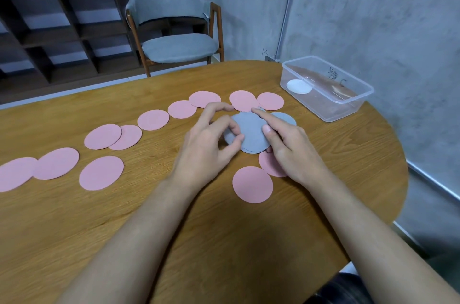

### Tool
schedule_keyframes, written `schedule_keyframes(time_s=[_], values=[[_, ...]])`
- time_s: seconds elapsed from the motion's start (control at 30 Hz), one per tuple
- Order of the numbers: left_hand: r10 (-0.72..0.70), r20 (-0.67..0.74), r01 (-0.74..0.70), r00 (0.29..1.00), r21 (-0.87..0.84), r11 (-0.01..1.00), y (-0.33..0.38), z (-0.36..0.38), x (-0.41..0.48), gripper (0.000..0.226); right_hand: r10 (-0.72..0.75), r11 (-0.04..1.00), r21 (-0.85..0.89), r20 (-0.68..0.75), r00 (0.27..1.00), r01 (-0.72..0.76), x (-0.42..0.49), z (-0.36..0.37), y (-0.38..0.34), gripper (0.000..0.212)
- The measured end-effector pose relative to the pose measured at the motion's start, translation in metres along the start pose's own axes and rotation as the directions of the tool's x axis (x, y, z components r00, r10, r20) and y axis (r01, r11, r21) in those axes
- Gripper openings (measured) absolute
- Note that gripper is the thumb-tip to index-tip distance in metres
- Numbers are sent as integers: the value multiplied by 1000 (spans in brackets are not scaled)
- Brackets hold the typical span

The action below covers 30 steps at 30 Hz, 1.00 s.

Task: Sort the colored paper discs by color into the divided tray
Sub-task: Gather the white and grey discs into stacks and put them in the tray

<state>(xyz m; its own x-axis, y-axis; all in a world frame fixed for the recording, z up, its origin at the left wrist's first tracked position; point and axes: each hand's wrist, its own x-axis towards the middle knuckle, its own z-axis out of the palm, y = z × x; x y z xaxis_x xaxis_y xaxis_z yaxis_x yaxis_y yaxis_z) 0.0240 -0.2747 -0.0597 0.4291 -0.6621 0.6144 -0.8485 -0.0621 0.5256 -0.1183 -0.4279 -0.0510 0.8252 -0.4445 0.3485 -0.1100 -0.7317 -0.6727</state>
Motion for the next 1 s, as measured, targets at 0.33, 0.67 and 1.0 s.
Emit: schedule_keyframes(time_s=[0.33,0.67,1.0], values=[[-286,42,288,957,-36,957,2,1,1,58,-45,998,-48,71,996,48,-5,3,-5,47],[-242,98,223,965,172,960,13,11,0,51,19,973,-232,126,992,10,1,11,-8,68],[-198,35,198,980,-22,980,22,1,2,33,7,995,-96,21,1000,-5,-3,-10,-3,35]])
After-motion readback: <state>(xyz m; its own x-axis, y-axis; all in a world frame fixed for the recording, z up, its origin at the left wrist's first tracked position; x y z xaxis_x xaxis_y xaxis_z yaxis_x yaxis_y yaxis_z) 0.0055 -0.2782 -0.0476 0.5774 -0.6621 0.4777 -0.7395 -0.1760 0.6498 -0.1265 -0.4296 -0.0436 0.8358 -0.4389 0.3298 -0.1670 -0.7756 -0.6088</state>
